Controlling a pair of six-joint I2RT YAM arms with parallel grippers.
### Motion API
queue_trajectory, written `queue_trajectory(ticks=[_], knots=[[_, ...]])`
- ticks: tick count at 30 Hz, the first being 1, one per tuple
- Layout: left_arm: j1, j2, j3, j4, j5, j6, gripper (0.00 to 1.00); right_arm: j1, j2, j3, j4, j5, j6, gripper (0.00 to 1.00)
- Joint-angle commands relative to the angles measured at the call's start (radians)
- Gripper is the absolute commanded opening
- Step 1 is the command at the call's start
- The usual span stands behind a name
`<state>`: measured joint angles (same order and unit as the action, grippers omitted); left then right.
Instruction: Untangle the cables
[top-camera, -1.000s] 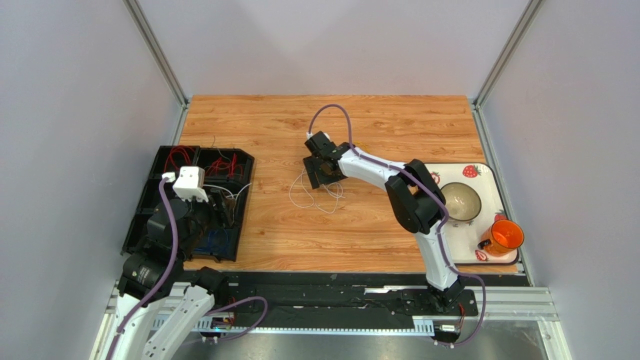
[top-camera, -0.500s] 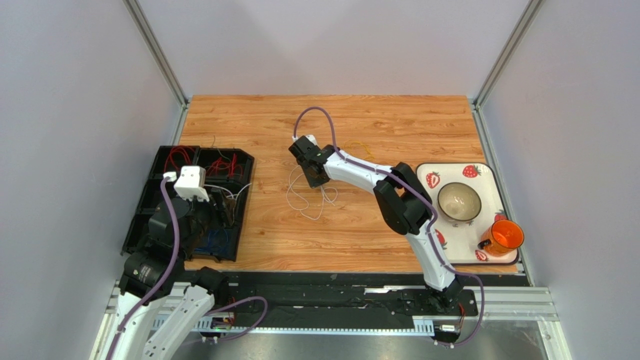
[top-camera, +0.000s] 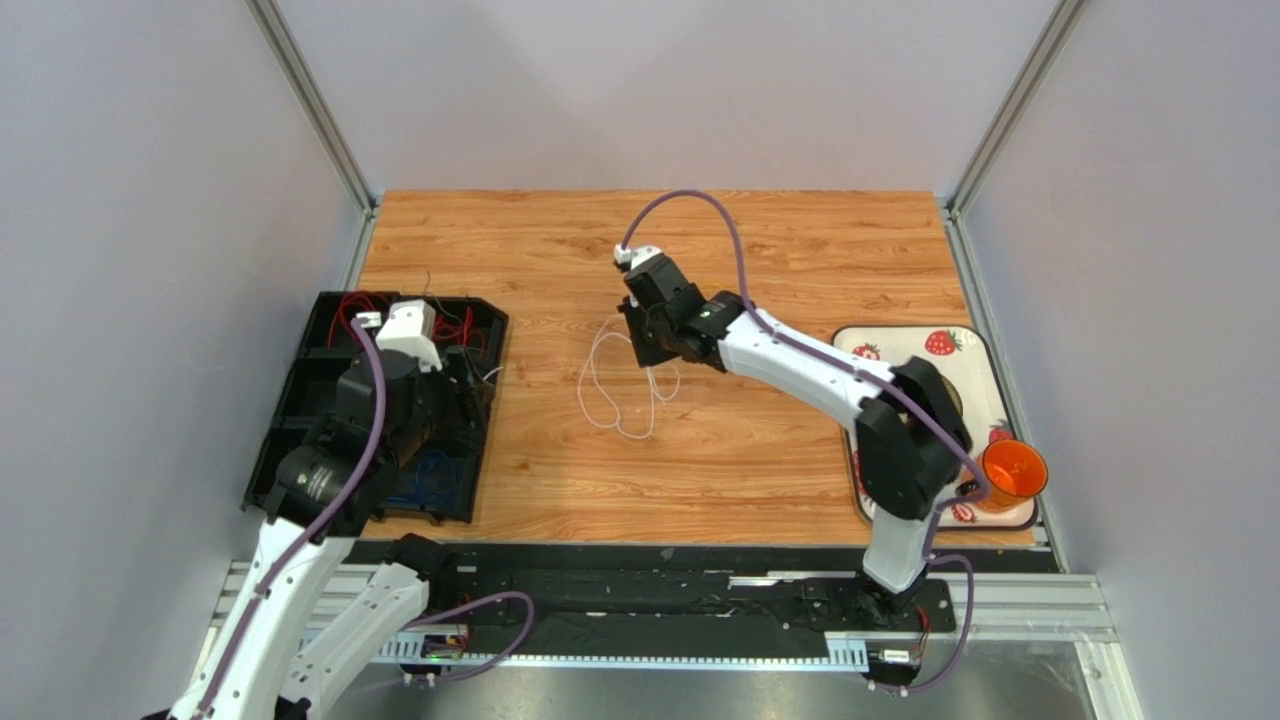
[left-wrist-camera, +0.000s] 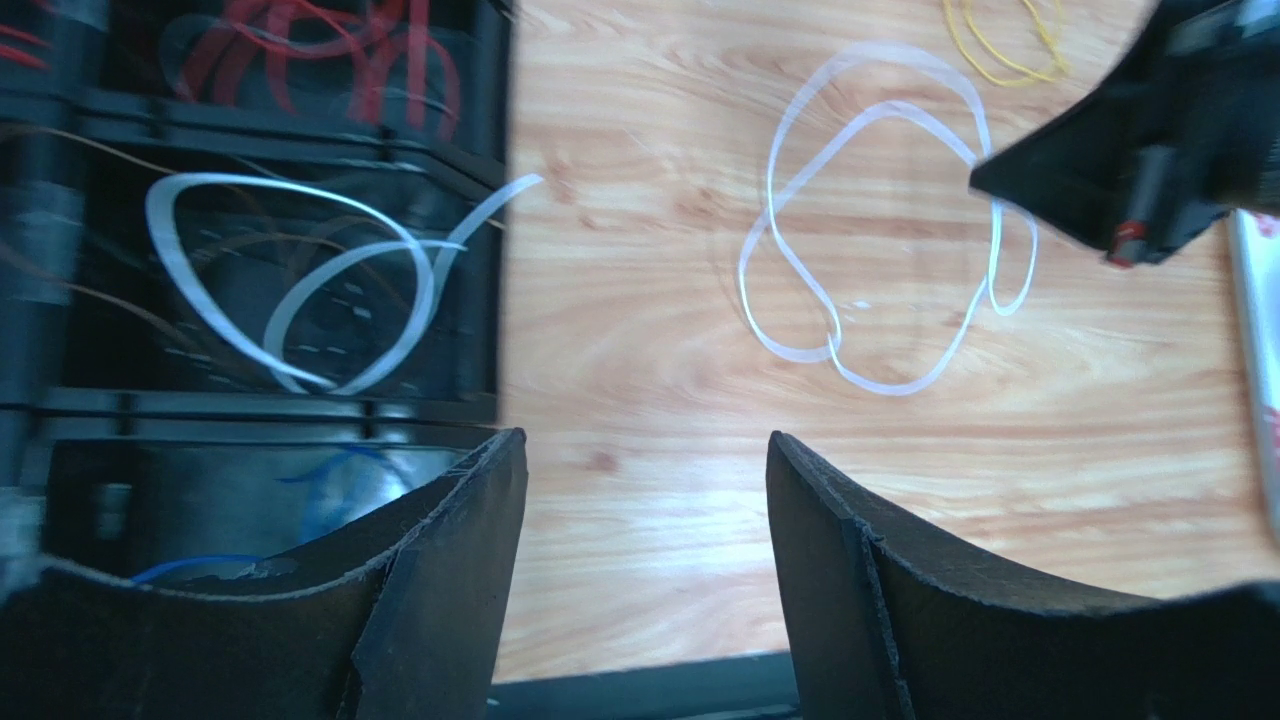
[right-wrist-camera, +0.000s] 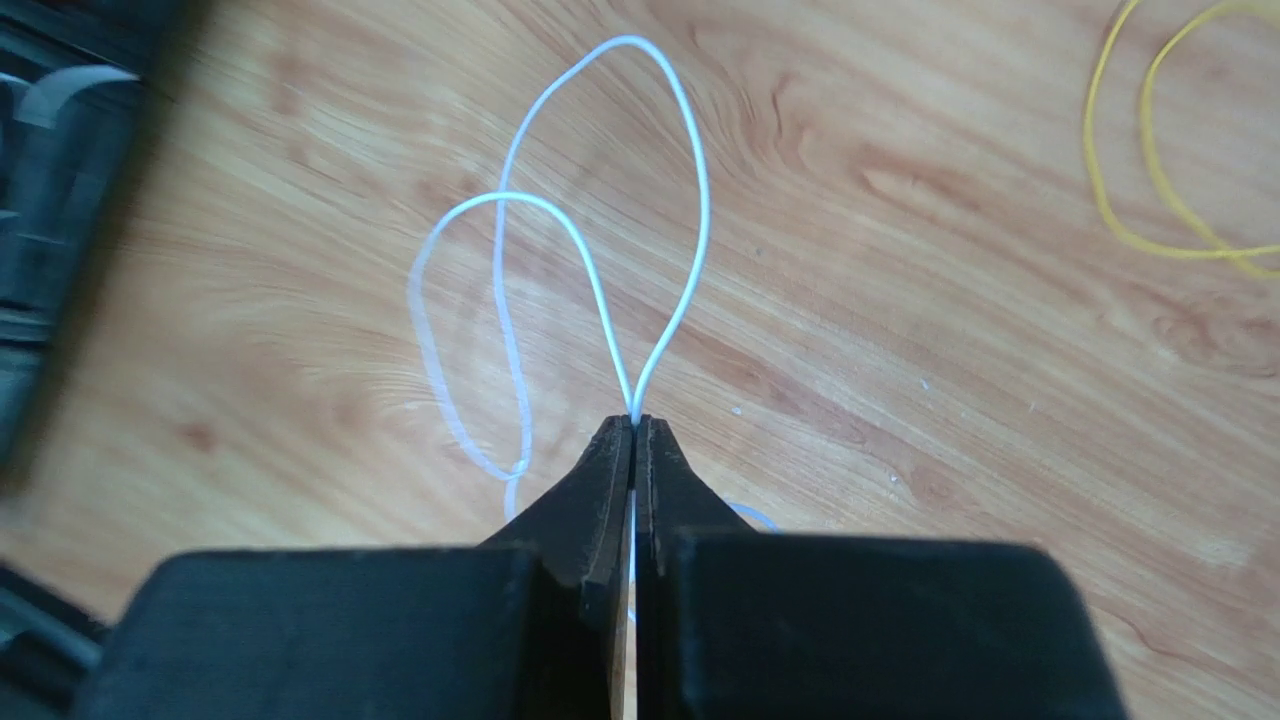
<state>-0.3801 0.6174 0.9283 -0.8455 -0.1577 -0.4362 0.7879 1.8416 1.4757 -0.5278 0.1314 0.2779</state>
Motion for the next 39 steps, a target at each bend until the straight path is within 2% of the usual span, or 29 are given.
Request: queue_trajectory(ticks=[1, 5, 6, 8, 14, 19, 25, 29, 34, 39], knots=[[-0.003, 0.092, 0.038, 0.101, 0.177, -0.221, 0.68, 0.002, -0.175, -0.051, 0.107, -0.059, -0.028, 0.00], [-0.003, 0.177, -0.023, 0.294, 0.409, -0.390, 0.70, 0.005, -0.269, -0.110, 0.124, -0.078, -0.048, 0.00], [-0.003, 0.212, -0.032, 0.392, 0.447, -0.444, 0.70, 0.005, -0.284, -0.117, 0.126, -0.079, -0.054, 0.00], [-0.003, 0.245, -0.043, 0.463, 0.503, -0.496, 0.70, 0.005, -0.324, -0.127, 0.124, -0.087, -0.057, 0.00], [-0.026, 0.324, -0.043, 0.641, 0.504, -0.613, 0.71, 0.004, -0.386, -0.170, 0.137, -0.098, -0.039, 0.00], [-0.100, 0.416, 0.001, 0.665, 0.498, -0.661, 0.71, 0.007, -0.421, -0.212, 0.153, -0.093, -0.029, 0.00], [-0.174, 0.485, 0.021, 0.698, 0.400, -0.676, 0.70, 0.014, -0.461, -0.242, 0.152, -0.099, -0.023, 0.00], [-0.190, 0.544, 0.038, 0.752, 0.385, -0.699, 0.69, 0.017, -0.487, -0.271, 0.160, -0.111, -0.025, 0.00], [-0.217, 0.616, 0.112, 0.694, 0.328, -0.677, 0.66, 0.020, -0.518, -0.290, 0.166, -0.116, -0.023, 0.00], [-0.238, 0.662, 0.127, 0.718, 0.311, -0.693, 0.66, 0.027, -0.538, -0.298, 0.173, -0.150, -0.029, 0.00]])
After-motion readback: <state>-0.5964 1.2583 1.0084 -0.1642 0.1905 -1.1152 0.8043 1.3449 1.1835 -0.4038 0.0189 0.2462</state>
